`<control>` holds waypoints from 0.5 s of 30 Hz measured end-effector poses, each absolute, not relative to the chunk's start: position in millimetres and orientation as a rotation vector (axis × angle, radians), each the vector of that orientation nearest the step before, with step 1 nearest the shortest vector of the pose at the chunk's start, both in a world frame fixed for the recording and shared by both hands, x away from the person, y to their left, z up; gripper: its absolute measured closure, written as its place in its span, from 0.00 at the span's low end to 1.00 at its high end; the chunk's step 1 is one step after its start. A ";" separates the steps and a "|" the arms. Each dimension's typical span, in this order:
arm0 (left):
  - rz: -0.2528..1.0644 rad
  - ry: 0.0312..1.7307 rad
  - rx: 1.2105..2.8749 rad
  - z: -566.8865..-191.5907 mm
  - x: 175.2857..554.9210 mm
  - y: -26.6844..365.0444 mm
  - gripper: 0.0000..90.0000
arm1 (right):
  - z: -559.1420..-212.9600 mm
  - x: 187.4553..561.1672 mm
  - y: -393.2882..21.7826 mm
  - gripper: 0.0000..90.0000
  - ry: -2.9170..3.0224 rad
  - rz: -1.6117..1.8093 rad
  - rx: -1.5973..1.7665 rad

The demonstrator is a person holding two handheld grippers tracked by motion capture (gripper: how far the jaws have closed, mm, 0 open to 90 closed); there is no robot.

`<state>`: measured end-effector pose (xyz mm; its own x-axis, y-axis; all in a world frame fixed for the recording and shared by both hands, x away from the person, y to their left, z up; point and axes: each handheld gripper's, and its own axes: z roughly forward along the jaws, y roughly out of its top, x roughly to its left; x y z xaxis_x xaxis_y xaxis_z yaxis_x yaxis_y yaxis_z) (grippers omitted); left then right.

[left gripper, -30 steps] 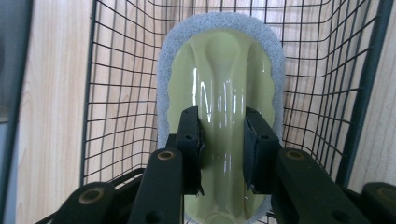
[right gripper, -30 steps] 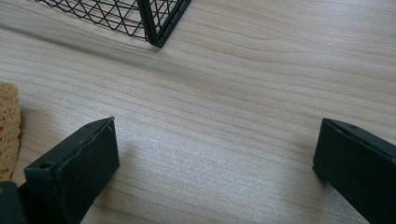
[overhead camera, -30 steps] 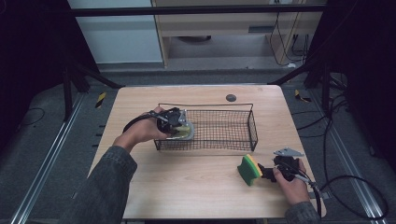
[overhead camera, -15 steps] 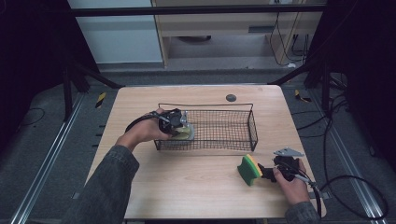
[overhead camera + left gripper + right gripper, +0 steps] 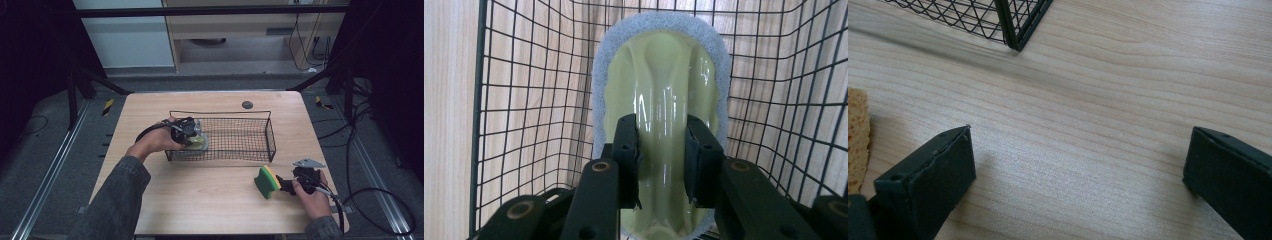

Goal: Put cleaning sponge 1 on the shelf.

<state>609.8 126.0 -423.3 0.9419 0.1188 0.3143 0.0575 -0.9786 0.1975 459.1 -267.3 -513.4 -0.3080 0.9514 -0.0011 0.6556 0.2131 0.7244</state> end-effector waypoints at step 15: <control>0.530 0.200 2.796 -395.6 600.7 130.6 0.66 | -513.5 459.0 -267.2 0.00 2.043 0.872 1.486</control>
